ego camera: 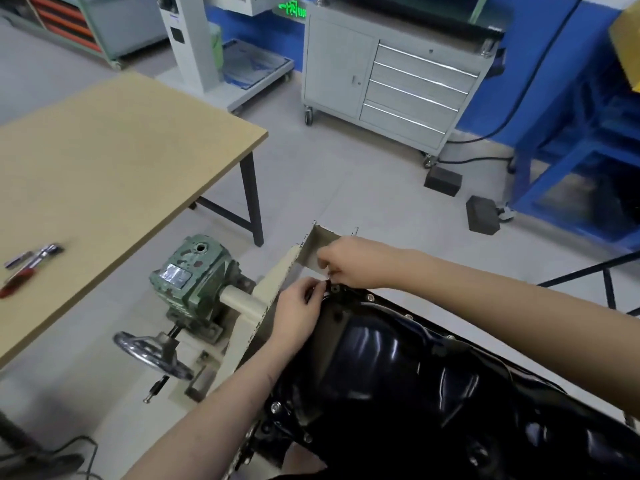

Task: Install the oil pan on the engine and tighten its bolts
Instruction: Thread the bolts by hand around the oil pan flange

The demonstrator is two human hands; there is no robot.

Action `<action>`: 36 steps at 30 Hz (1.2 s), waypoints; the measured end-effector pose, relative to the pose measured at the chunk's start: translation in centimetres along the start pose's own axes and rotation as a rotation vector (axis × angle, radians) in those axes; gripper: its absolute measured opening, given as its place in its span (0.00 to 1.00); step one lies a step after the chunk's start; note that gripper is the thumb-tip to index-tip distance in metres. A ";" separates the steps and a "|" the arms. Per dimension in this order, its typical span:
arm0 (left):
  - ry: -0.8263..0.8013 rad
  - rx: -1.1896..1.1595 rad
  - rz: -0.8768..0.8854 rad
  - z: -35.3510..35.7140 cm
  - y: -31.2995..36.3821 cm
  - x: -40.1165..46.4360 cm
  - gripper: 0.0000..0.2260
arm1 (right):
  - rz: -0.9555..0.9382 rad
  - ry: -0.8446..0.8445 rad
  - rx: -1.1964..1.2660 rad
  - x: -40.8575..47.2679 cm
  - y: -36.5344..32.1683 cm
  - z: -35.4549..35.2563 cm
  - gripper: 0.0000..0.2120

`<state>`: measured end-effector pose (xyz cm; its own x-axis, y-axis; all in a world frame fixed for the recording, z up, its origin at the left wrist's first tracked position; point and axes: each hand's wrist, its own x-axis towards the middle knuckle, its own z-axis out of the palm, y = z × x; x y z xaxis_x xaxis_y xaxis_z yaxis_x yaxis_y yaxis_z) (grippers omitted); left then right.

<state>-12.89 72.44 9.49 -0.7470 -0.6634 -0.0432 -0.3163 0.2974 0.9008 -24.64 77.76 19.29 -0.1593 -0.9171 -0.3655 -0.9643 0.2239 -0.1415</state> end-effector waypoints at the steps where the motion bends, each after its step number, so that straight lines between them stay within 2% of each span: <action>1: 0.002 -0.001 0.004 0.0 -0.1 0.0 0.07 | 0.003 0.019 0.030 -0.1 0.4 -0.2 0.10; 14: 0.000 -0.023 -0.018 0.2 -0.4 0.1 0.08 | 0.012 -0.043 -0.005 -1.0 0.9 1.6 0.11; 32: 0.004 -0.056 -0.042 0.4 -0.6 0.4 0.08 | -0.137 -0.140 -0.396 -0.1 -0.2 1.2 0.11; 36: -0.002 -0.070 -0.056 0.4 -0.5 0.4 0.08 | -0.189 -0.119 -0.496 -0.1 -0.4 1.1 0.11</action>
<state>-13.24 72.29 8.83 -0.7306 -0.6761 -0.0953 -0.3159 0.2109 0.9251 -24.01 78.16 18.36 0.0239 -0.8762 -0.4813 -0.9626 -0.1501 0.2255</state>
